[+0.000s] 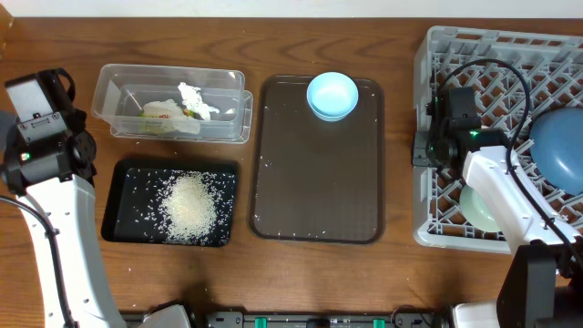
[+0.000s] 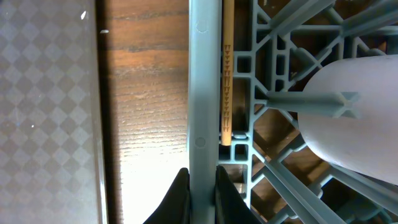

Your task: Sort waste into correct bins and load items into the dishwasher rack

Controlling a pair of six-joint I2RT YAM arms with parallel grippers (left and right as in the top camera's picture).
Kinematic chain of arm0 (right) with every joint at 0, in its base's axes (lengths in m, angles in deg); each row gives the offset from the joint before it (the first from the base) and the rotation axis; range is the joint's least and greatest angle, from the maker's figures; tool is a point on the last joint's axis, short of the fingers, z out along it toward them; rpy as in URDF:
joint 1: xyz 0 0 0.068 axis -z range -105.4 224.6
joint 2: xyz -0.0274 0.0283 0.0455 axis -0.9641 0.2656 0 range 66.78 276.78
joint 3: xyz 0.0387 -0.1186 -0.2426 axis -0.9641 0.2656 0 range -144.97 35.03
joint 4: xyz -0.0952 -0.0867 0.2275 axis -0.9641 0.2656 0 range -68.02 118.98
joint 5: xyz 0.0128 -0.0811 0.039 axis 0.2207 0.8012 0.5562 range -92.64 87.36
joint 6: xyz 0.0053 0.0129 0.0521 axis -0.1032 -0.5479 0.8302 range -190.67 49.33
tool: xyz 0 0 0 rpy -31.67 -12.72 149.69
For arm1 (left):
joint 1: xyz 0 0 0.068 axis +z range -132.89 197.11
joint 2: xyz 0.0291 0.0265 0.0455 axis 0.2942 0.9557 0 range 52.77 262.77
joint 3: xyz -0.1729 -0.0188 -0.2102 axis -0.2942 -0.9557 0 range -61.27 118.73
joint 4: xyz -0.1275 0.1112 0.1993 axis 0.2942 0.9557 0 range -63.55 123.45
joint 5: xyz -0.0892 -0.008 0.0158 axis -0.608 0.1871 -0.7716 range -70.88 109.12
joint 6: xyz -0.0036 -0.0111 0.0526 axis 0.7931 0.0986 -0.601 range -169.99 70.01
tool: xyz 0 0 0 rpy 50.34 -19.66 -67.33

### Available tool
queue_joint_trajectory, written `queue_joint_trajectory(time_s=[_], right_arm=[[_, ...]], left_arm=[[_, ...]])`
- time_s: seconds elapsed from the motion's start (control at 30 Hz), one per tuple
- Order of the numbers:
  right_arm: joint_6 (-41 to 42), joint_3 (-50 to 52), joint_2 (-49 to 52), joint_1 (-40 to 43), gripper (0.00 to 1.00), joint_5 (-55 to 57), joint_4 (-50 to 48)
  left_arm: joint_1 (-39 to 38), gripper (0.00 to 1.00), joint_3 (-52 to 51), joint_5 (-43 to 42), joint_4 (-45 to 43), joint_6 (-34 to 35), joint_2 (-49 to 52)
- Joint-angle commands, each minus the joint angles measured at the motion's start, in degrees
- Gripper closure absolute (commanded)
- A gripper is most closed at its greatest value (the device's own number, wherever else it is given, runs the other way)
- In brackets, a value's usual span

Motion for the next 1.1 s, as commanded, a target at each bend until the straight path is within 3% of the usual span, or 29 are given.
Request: queue_joint_trajectory(time_s=[0.0,0.47,0.8,0.93,1.07], right_arm=[[-4.0,0.0,0.5,-0.9,0.99,-7.7,1.5],[-6.5,0.0,0.5,-0.9,0.97,-7.8,2.7],[-2.1,-4.2,-1.2,-0.9,0.69,-7.3,2.3],[-2.1,-9.6,-4.0,-0.9,0.40,-7.3,5.9],[-2.1,-15.3,-6.1,-0.9,0.32,-7.5,9.6]], left_arm=[[0.3,0.05,0.2,0.1,0.2,0.2,0.1],[0.3,0.05,0.2,0.1,0.2,0.2,0.1],[0.3,0.05,0.2,0.1,0.2,0.3,0.1],[0.3,0.05,0.2,0.1,0.2,0.3,0.1],[0.3,0.05,0.2,0.1,0.2,0.3,0.1]])
